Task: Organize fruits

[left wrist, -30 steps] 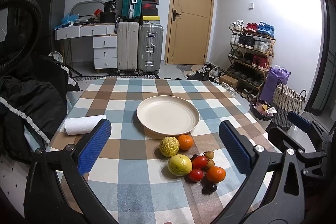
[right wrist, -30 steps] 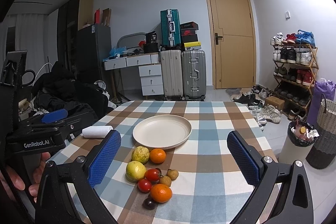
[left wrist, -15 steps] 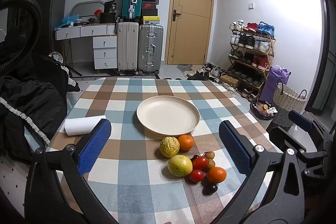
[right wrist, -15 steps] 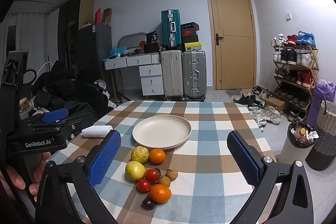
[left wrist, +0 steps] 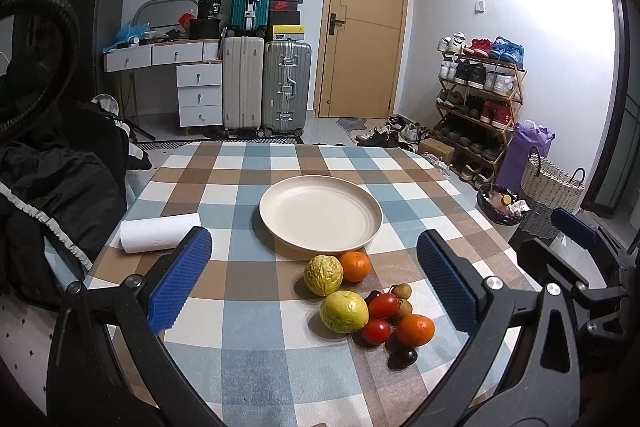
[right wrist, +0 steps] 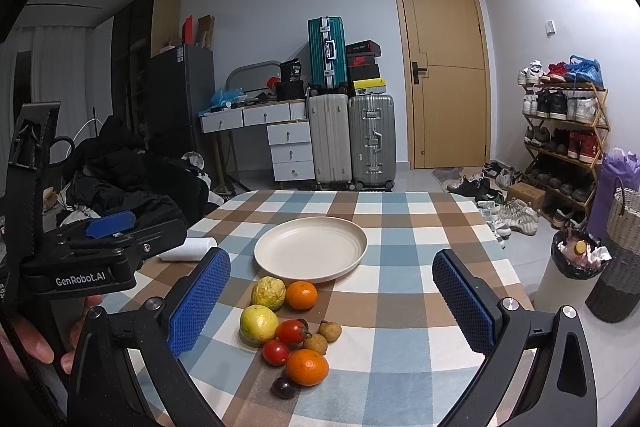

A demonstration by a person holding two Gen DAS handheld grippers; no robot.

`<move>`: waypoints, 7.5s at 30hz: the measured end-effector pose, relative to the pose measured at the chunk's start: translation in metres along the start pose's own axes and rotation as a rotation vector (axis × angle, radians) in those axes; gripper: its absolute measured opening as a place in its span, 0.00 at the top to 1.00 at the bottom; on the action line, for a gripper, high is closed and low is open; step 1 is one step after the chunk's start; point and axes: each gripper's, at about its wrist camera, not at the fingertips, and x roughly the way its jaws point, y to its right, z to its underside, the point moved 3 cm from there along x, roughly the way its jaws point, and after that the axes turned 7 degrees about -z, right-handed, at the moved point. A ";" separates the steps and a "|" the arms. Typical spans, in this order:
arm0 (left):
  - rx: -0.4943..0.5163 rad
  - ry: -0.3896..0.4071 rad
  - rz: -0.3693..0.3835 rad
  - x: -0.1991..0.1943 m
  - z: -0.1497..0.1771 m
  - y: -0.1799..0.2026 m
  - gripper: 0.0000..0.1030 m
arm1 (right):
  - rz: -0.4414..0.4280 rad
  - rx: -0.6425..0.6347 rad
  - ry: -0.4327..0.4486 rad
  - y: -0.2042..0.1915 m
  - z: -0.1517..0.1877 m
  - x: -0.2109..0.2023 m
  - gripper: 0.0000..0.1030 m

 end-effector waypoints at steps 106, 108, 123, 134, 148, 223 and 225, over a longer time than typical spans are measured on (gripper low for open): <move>-0.198 -0.525 0.319 0.180 0.097 0.013 0.43 | -0.317 0.309 -0.401 0.026 0.103 0.096 0.59; -0.219 -0.540 0.350 0.182 0.100 0.015 0.46 | -0.317 0.309 -0.401 0.026 0.103 0.095 0.59; -0.257 -0.501 0.402 0.179 0.097 0.011 0.54 | -0.311 0.307 -0.400 0.027 0.103 0.096 0.59; -0.261 -0.427 0.446 0.166 0.068 0.002 0.58 | -0.290 0.306 -0.316 0.035 0.084 0.088 0.59; -0.257 -0.512 0.399 0.187 0.093 0.005 0.53 | -0.287 0.318 -0.346 0.038 0.089 0.098 0.59; -0.075 -0.530 0.328 0.419 -0.039 0.017 0.55 | -0.395 0.430 -0.501 0.102 -0.015 0.370 0.59; -0.065 -0.533 0.315 0.426 -0.037 0.019 0.55 | -0.390 0.448 -0.520 0.104 -0.008 0.376 0.59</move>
